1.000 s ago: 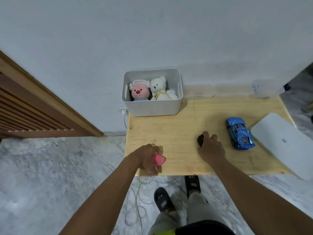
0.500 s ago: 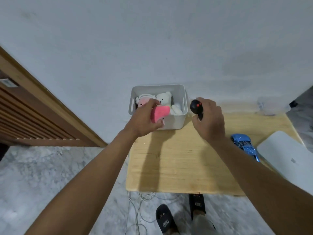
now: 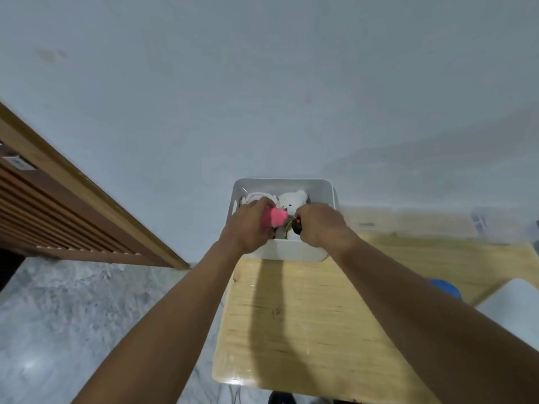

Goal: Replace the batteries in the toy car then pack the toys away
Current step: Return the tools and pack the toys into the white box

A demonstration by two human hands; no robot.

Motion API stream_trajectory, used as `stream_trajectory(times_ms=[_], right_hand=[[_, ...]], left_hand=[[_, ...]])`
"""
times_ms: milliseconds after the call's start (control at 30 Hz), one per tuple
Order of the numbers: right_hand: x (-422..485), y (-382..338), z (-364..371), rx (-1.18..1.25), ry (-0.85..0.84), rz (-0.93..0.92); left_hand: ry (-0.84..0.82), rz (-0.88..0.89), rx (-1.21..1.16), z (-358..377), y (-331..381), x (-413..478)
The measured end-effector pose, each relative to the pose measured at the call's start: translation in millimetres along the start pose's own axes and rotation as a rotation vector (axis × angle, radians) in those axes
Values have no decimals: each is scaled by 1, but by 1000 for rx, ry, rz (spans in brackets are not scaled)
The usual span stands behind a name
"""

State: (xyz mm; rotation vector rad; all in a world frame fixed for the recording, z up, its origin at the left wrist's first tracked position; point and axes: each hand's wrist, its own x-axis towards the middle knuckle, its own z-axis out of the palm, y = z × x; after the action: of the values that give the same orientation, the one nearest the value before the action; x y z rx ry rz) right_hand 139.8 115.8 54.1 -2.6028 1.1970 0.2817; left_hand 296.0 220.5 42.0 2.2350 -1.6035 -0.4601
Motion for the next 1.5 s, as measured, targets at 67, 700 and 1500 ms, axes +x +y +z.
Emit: stream_trajectory(times_ms=[67, 700, 1500], right_hand=[[6, 2, 9, 47, -40, -5], [-82, 172, -15, 436, 394, 385], [-304, 401, 159, 790, 168, 1305]], left_hand=[[-46, -32, -8, 3, -6, 5], [-78, 231, -124, 22, 134, 47], [-857, 263, 30, 312, 404, 31]])
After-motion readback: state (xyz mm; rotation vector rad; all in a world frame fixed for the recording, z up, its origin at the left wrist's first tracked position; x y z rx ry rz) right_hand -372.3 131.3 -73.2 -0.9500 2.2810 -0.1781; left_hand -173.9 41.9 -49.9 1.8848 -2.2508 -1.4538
